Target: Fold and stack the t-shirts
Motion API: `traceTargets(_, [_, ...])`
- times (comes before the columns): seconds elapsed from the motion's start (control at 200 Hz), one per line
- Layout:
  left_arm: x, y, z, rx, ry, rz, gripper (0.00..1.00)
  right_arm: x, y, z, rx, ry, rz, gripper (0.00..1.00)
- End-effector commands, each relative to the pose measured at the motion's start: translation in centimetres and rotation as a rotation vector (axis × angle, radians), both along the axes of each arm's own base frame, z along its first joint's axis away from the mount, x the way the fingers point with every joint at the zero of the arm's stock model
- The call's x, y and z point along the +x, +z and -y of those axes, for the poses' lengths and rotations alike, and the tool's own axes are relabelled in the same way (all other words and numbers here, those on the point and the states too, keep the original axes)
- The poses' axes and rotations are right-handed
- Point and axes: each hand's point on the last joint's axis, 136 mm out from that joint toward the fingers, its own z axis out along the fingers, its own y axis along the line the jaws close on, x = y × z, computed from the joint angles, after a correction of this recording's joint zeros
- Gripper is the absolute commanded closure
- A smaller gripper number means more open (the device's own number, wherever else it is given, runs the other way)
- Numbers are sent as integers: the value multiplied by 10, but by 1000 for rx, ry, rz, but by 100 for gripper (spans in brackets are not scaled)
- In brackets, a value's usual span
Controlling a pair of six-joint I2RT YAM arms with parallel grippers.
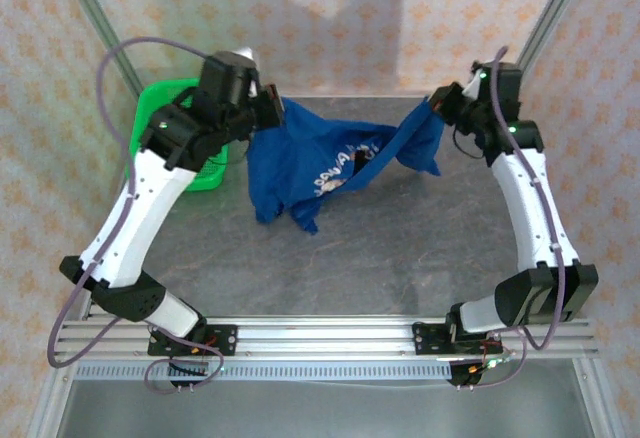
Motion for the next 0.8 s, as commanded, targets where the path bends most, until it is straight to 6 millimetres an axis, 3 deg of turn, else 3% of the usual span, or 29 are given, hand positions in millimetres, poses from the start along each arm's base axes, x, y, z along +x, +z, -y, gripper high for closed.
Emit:
traceTargets(0.0, [-3, 36, -32, 101, 46, 93, 100, -4, 69, 17, 76, -50, 171, 100])
traceTargets(0.14, [-2, 78, -55, 94, 82, 197, 100, -8, 116, 21, 91, -31, 285, 100])
traceTargets(0.235, [-2, 100, -71, 73, 115, 260, 100, -14, 136, 22, 67, -12, 344, 100])
traceTargets(0.52, [9, 134, -104, 25, 160, 370, 100, -8, 124, 54, -92, -95, 331, 100])
traceTargets(0.641, [23, 149, -105, -28, 144, 427, 100, 5, 128, 62, -146, -114, 358, 100])
traceTargets(0.796, [46, 172, -98, -136, 99, 508, 100, 38, 137, 64, -107, -120, 382, 100])
